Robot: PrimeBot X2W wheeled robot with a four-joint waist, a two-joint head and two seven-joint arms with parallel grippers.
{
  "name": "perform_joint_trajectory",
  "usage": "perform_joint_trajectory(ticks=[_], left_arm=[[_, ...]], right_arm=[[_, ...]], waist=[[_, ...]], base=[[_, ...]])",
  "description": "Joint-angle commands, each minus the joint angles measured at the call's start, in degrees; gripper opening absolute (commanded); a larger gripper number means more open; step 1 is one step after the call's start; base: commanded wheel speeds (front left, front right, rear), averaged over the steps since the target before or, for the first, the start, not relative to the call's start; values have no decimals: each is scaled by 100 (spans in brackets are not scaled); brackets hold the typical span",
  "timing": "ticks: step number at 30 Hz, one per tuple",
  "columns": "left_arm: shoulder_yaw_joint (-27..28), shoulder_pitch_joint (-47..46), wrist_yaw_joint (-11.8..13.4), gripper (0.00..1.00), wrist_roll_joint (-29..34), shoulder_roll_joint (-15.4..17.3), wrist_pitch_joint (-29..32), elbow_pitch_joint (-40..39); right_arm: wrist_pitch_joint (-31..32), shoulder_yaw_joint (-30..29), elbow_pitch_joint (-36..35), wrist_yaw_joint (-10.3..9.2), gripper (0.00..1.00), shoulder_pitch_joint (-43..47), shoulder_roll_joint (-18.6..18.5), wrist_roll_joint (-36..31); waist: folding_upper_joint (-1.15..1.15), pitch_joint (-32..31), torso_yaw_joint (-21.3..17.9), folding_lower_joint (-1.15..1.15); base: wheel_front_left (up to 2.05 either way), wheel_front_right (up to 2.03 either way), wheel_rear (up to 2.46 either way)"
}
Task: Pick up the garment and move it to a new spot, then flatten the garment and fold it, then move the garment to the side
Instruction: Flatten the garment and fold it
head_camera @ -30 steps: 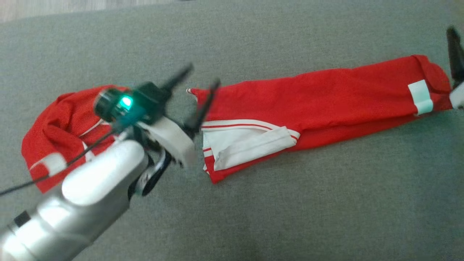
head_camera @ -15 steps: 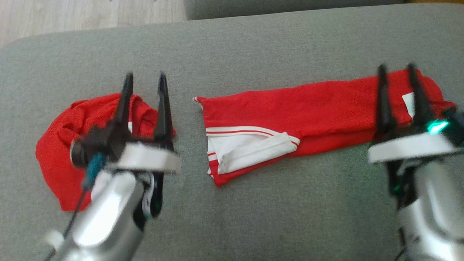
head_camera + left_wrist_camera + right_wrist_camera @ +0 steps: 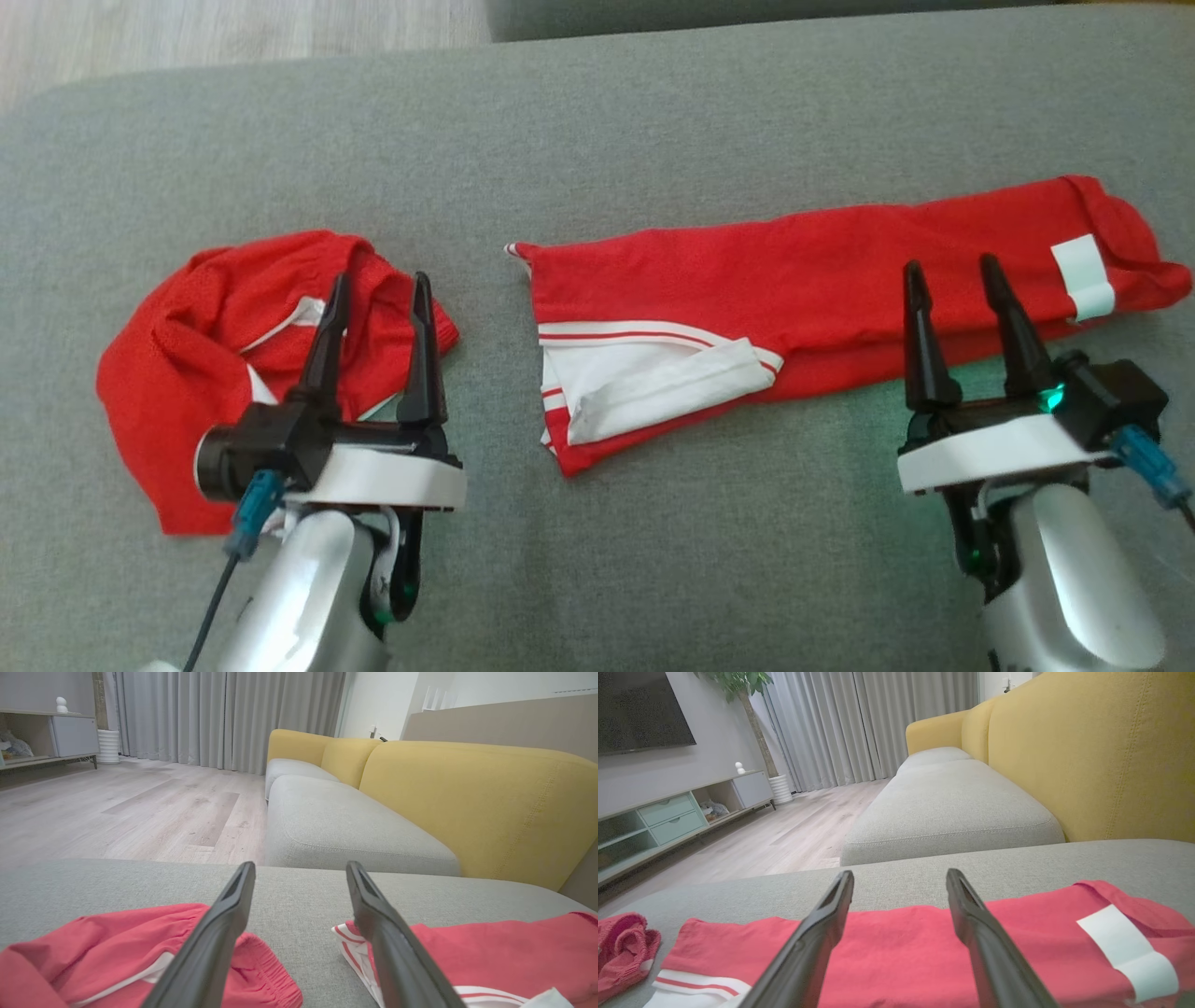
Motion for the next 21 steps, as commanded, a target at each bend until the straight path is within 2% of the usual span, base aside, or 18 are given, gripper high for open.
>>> perform_joint_trajectory(ticks=[1,6,10,13,15,21], left_arm=[[275,-206,-53,100,94,13,-44,-151],[495,-336,-287,100,339,-147,-44,-143],[607,-414,-443,100,480,-224,-44,-117],[678,-485,-534,100,561,-268,-44,-100],[708,-527,-584,100,603,-294,-44,-77],[803,-602,-686,100,692,-342,-44,-18]], right_arm=[[-55,66,-136,-5,100,-229,37,-104],[350,-519,177,-5,100,-688,-198,-486],[921,-1597,650,-5,100,-1253,-407,-906],[1382,-2526,1106,-5,100,-1656,-494,-1396],[1685,-2947,1415,-5,100,-1833,-512,-1766],[2099,-3537,2040,-5,100,-2116,-416,-2406]], waist=[[0,53,25,0],[0,271,90,0],[0,474,155,0],[0,611,214,0],[0,682,255,0],[0,789,303,0]], base=[[0,0,0],[0,0,0],[0,0,0],[0,0,0],[0,0,0],[0,0,0]])
